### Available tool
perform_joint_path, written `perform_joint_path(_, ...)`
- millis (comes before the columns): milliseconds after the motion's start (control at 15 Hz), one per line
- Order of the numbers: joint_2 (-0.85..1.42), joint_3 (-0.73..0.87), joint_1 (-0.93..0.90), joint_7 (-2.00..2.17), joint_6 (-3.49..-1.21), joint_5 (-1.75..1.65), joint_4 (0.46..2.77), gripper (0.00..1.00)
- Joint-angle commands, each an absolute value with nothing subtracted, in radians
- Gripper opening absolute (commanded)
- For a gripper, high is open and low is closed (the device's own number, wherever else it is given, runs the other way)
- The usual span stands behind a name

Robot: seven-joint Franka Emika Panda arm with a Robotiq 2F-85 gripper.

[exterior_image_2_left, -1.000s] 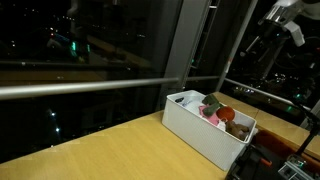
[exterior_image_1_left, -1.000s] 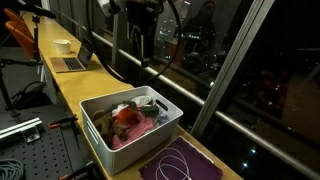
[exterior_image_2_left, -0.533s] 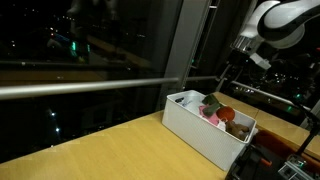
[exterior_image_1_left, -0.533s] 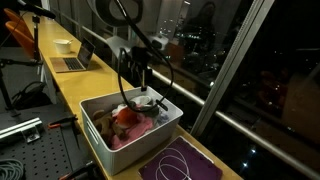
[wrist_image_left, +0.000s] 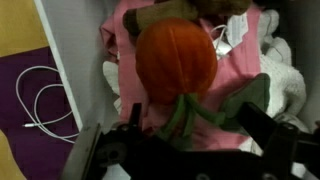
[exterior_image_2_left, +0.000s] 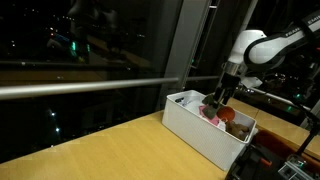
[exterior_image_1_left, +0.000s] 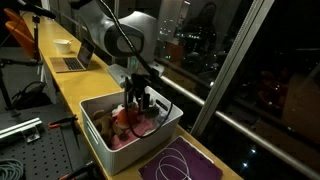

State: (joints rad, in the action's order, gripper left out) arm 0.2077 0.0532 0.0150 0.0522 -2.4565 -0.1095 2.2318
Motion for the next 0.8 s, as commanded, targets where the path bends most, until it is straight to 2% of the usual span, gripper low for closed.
perform_joint_path(0, 0.261, 0.055, 0.015, 0.057, -2.500, -0.122, 2.255, 0.96)
perform_joint_path(67, 0.282, 0.046, 0.015, 0.049, -2.510, -0.104, 2.258, 0.74)
perform_joint_path(200, 0.311, 0.037, 0.011, 0.048, -2.529, -0.092, 2.266, 0.69)
perform_joint_path(400, 0.323, 0.021, 0.010, 0.041, -2.526, -0.068, 2.265, 0.45)
perform_joint_path(733, 0.206, 0.024, 0.011, 0.042, -2.480, -0.064, 2.296, 0.11)
